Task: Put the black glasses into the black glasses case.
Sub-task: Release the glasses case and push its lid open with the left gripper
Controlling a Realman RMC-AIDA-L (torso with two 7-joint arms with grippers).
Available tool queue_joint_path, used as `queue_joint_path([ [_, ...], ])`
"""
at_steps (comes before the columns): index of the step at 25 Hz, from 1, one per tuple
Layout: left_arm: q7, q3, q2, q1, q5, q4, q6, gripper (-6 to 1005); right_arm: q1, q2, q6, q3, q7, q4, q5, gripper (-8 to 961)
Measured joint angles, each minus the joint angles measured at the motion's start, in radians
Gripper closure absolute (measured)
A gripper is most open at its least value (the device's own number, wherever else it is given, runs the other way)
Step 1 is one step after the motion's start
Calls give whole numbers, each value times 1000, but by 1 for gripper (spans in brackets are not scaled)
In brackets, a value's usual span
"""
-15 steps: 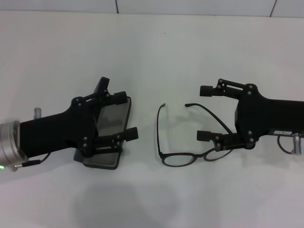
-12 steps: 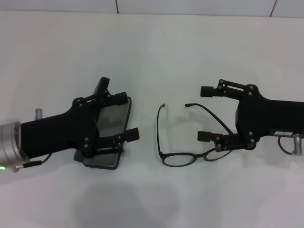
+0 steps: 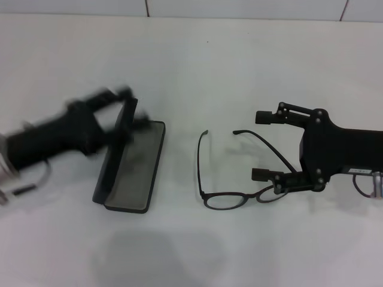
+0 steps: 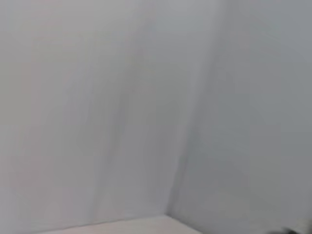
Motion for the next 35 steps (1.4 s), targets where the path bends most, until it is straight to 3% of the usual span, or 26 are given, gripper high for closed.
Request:
queue_joint_path([
  [4,-244,22,7,-38,-70,-142,-2,123,-1,-5,-7,0,-2,0,0,73],
  [7,-426,96,-3,-73,-73,-287,-5,123,1,-9,-8,1,-7,0,-7,74],
  [12,-570,114,-67,-123,28,-511,-10,122,6,-12,0,3,-17,-17,-24,76],
  [15,-607,114,-82,-141,70,-547,-10,122,7,-13,4,4,-24,-28,-31,77],
  [24,-635,115,-81,-191,221,-485,-111,122,3,-8,6,5,-37,-44,-37,80],
  [35,-629,116,-81,-212,295,-467,-189,121,1,8,20,11,-41,-49,-37,84],
])
